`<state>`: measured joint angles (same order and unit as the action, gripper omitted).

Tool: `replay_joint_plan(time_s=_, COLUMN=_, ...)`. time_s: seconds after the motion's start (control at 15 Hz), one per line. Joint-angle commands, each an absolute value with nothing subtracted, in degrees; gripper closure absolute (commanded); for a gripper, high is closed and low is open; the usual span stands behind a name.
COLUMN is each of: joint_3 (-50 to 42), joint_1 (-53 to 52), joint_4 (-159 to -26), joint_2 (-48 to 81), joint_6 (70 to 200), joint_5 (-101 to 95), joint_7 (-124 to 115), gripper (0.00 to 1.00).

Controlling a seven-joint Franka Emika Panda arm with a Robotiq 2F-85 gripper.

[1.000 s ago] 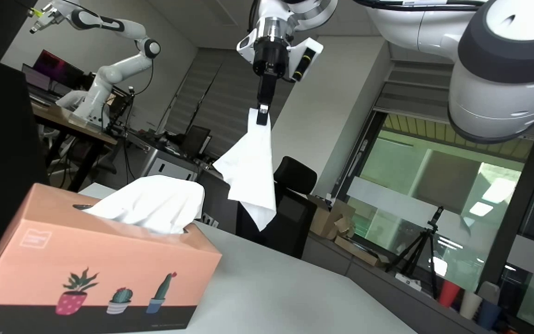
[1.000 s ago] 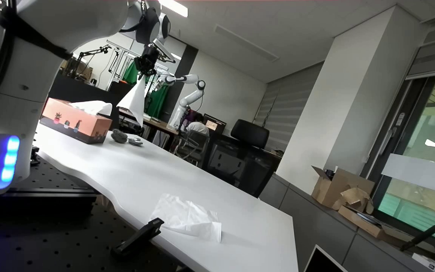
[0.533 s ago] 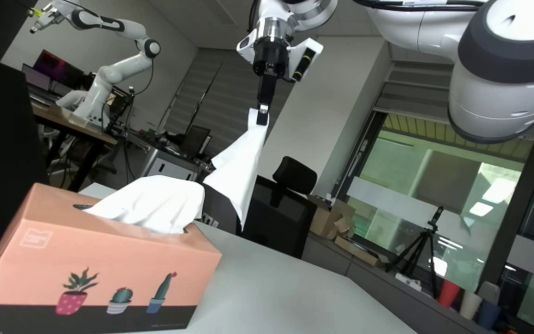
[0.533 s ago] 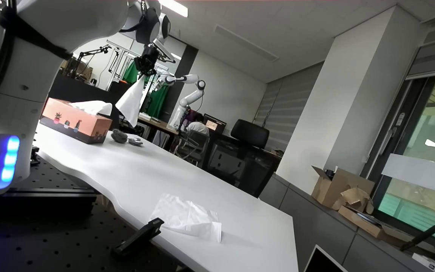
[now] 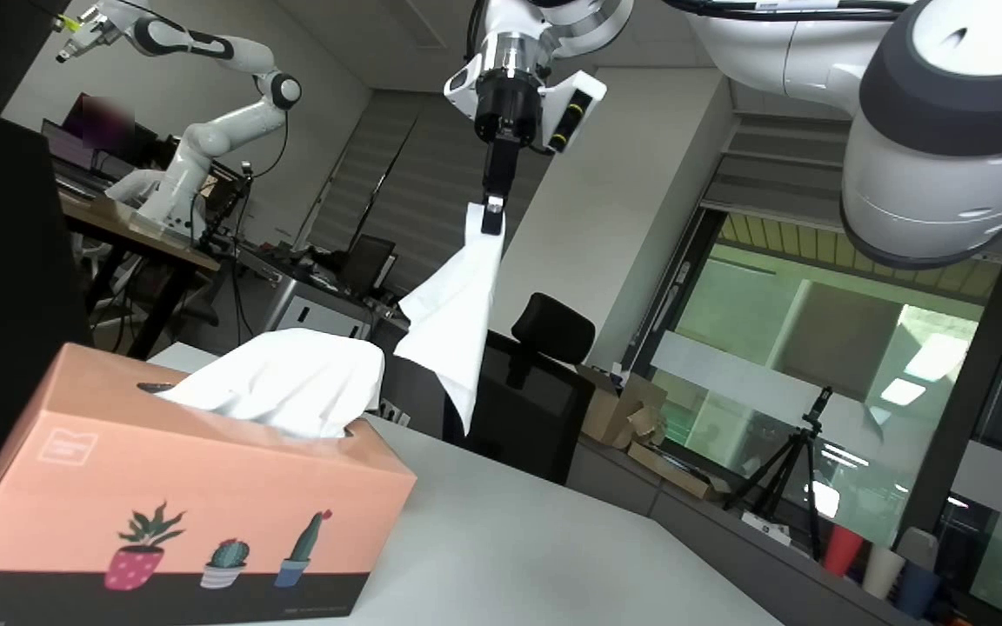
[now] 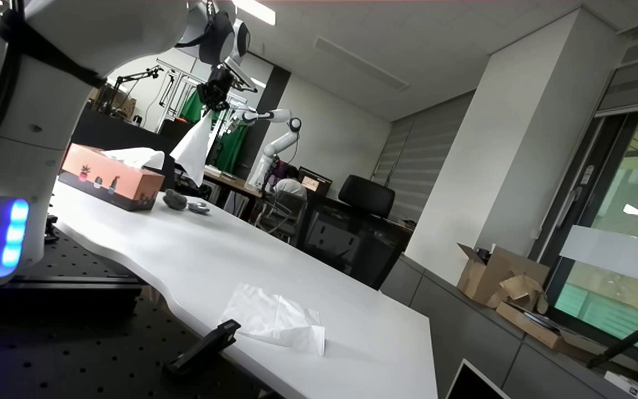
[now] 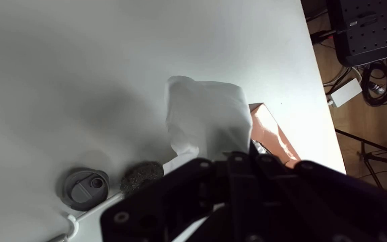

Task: Take a tissue out of the box and put it on the table

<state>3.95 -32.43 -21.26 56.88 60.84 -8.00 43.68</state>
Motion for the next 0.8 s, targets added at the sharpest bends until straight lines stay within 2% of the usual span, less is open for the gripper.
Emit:
replay_joint_plan(time_s=0.0, joint_3=4.33, joint_1=-32.29, joint_4=-22.40, joint_2=56.22, joint_6=61.29, joint_5=-8.23, joint_7=43.55, gripper=0.99)
replay_joint_plan(time_s=0.73, joint_3=3.09, joint_1=-24.39, joint_4=-23.03, joint_2=50.87, joint_6=57.49, joint_5=-8.85, joint_7=44.85, gripper=1.00)
